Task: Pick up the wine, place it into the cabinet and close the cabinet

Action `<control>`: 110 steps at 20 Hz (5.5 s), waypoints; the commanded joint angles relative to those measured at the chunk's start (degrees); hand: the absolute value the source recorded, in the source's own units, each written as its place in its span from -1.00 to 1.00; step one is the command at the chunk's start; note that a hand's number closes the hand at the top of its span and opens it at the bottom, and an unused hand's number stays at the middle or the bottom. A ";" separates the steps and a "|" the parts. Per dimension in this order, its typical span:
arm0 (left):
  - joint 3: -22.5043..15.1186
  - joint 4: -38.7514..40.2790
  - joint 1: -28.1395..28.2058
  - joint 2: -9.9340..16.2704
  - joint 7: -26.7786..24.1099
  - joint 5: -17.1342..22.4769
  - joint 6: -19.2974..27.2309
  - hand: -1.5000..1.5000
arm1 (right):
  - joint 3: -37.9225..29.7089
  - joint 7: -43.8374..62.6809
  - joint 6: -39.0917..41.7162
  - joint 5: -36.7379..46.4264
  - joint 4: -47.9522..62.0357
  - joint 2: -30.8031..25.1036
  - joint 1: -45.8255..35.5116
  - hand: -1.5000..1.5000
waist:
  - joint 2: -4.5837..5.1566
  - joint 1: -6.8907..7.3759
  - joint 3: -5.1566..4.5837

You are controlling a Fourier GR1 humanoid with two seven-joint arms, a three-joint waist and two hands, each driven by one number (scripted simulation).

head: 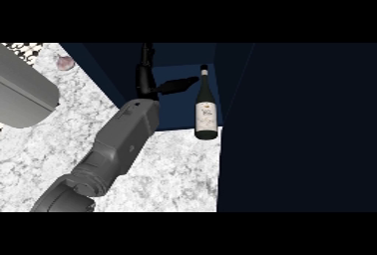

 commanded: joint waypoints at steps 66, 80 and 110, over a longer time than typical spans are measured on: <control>-49.26 -74.08 48.89 3.01 7.17 12.50 20.05 -1.00 | -3.33 6.00 -4.38 -3.64 -8.48 -1.74 1.25 -1.00 | -1.49 4.56 -0.19; -54.62 -100.03 62.51 17.02 13.82 4.60 20.70 -1.00 | 0.19 4.71 -0.07 -6.47 -4.82 -1.36 3.55 -1.00 | -1.38 4.48 -0.17; -27.18 -117.89 87.98 42.31 9.38 21.39 -4.48 -1.00 | 35.84 8.00 4.75 1.93 -7.44 2.69 14.95 1.00 | -1.73 4.64 -0.31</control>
